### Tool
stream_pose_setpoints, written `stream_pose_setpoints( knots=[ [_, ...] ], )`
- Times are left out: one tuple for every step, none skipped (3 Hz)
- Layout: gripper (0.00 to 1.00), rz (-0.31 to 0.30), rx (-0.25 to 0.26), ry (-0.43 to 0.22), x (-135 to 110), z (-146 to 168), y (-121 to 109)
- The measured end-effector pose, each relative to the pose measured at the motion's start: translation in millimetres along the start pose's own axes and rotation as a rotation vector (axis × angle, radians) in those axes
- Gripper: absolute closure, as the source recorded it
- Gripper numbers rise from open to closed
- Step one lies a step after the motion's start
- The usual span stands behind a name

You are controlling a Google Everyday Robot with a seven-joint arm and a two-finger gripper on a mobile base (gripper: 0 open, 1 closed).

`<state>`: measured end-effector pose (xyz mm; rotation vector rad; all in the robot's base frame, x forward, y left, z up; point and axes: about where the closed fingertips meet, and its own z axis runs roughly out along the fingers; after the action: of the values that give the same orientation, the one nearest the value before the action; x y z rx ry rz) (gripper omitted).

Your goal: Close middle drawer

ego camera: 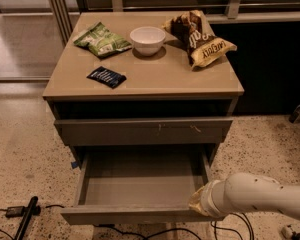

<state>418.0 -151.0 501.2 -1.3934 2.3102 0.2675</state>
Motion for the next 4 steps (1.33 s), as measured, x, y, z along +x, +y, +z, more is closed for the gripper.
stream_pose_setpoints(
  knots=[
    [1.00,0.017,-0.046,0.008,12,11,29],
    [1.00,0.041,-0.105,0.001,20,32,61],
    [1.00,0.043,-0.143,-0.011,22,61,80],
    [1.00,0.043,-0.149,-0.030,21,93,81]
  ],
)
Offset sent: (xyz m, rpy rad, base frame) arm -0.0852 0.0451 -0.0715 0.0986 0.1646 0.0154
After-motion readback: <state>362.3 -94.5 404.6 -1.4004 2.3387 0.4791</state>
